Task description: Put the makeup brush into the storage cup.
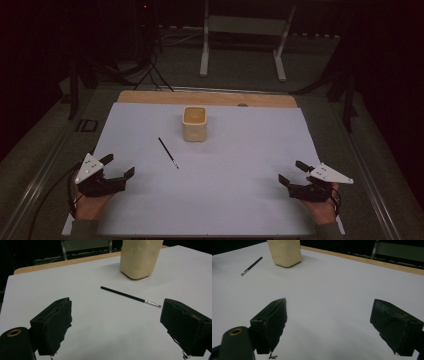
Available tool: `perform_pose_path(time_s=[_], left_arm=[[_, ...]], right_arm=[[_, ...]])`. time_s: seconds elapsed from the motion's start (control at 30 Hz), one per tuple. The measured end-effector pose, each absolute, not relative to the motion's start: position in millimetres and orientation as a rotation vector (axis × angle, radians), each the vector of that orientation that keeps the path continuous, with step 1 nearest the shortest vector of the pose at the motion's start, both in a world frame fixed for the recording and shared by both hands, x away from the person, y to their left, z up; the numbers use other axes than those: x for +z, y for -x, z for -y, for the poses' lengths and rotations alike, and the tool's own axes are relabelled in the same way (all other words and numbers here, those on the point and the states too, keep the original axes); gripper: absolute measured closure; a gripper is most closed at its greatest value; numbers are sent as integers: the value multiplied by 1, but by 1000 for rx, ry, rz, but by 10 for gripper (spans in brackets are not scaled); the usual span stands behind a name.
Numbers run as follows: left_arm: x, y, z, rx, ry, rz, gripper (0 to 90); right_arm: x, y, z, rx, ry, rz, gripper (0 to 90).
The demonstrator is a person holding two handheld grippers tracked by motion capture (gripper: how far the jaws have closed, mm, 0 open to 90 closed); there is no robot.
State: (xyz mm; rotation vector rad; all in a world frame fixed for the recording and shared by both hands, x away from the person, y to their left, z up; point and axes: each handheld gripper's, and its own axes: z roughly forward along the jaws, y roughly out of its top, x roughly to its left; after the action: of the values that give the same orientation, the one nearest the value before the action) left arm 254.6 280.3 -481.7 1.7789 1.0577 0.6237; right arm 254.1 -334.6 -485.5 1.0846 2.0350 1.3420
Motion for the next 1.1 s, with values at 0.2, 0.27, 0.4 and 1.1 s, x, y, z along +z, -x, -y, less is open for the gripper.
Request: perform_pose_path(time_s=[0.2, 0.27, 0.4, 1.1], left_arm=[[-482, -255, -280, 605, -1781, -1054, 113], [-482, -255, -280, 605, -1784, -1052, 113], [-481, -254, -279, 604, -1782, -1052, 118], [-447, -273, -258, 639, -1834, -941, 120]], right_arm=[[-488, -255, 335, 1314, -1093, -2056, 146], [-487, -256, 335, 1310, -1094, -2058, 148], [-488, -256, 336, 1315, -1097, -2060, 148], [-487, -256, 334, 1350, -1110, -2060, 144]])
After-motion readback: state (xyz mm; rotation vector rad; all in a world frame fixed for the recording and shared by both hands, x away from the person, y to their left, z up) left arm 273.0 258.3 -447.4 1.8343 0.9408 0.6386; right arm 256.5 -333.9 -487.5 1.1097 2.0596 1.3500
